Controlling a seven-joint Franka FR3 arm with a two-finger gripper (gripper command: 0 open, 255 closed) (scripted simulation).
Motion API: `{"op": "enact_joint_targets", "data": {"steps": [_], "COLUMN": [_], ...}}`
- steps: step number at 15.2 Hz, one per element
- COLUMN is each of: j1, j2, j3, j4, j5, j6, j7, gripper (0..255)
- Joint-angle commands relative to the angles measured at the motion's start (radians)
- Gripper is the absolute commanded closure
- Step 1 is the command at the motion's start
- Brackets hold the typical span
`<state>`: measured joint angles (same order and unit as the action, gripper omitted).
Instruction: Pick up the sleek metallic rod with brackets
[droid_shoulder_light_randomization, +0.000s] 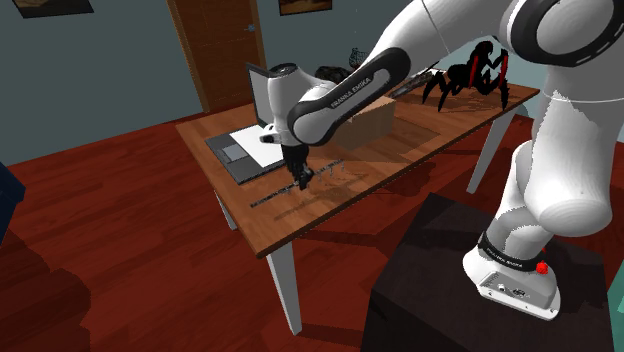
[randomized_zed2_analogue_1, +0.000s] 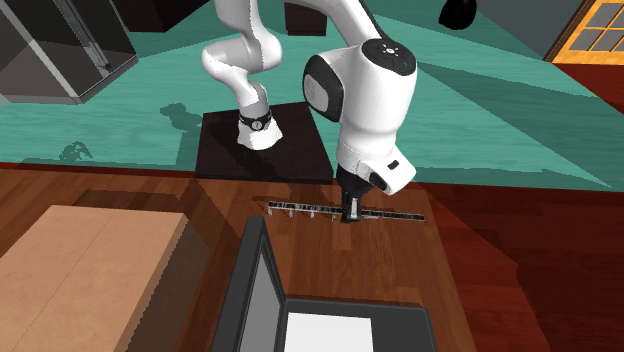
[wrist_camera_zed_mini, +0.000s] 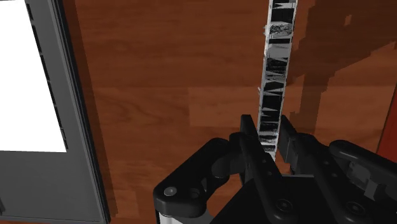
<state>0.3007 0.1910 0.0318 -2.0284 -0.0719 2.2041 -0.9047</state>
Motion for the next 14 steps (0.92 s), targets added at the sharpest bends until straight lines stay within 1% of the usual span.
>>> {"op": "enact_joint_targets", "data": {"steps": [1, 12, 14], "j1": [0.001, 0.001, 0.001], "j2": [-0.013, -0.073, -0.074], "j3": [0.001, 0.002, 0.002], "j4": [0.010, 0.086, 0.087], "j5": [0.002, 0.009, 0.009], "j6": [-0.024, -0.159, -0.161], "j7": [0.000, -0.010, -0.010], "gripper": [255, 255, 255]}}
